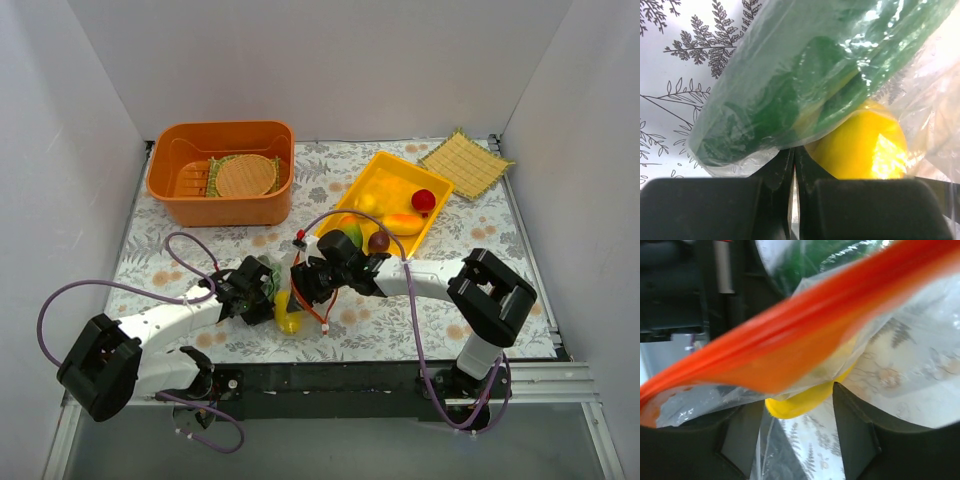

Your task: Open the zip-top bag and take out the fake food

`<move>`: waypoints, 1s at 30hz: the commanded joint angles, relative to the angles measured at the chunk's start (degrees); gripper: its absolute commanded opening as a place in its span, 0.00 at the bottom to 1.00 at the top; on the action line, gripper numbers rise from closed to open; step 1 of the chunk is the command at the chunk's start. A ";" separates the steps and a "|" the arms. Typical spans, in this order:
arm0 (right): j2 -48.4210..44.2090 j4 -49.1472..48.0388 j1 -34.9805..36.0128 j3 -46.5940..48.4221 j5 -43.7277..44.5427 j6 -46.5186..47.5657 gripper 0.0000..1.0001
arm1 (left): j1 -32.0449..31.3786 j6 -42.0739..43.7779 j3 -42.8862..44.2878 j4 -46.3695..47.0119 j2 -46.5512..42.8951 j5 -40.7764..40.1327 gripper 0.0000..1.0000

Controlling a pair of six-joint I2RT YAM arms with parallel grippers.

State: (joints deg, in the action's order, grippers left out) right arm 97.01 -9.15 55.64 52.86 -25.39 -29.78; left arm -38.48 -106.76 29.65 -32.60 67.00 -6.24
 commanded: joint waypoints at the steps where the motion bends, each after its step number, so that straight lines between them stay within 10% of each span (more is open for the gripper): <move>1: -0.50 2.56 0.35 -1.61 5.96 -0.80 0.58 | -0.28 -0.03 -2.40 -1.85 -0.20 -2.64 0.00; 8: -2.00 3.87 0.44 -4.08 8.34 -0.02 0.22 | -0.28 0.06 -2.84 -2.12 -0.65 -2.72 0.00; 16: -0.16 5.89 0.61 -3.21 10.70 0.69 0.21 | -0.28 0.24 -2.84 -1.68 -0.47 -2.55 0.00; 30: 0.37 3.26 0.61 2.33 12.38 -0.46 0.62 | -0.28 1.20 -3.54 -1.50 -0.38 -2.28 0.00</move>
State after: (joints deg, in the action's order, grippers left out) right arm 98.72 -2.85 55.86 51.77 -13.72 -29.78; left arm -38.48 -106.50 28.58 -31.46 65.80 -6.70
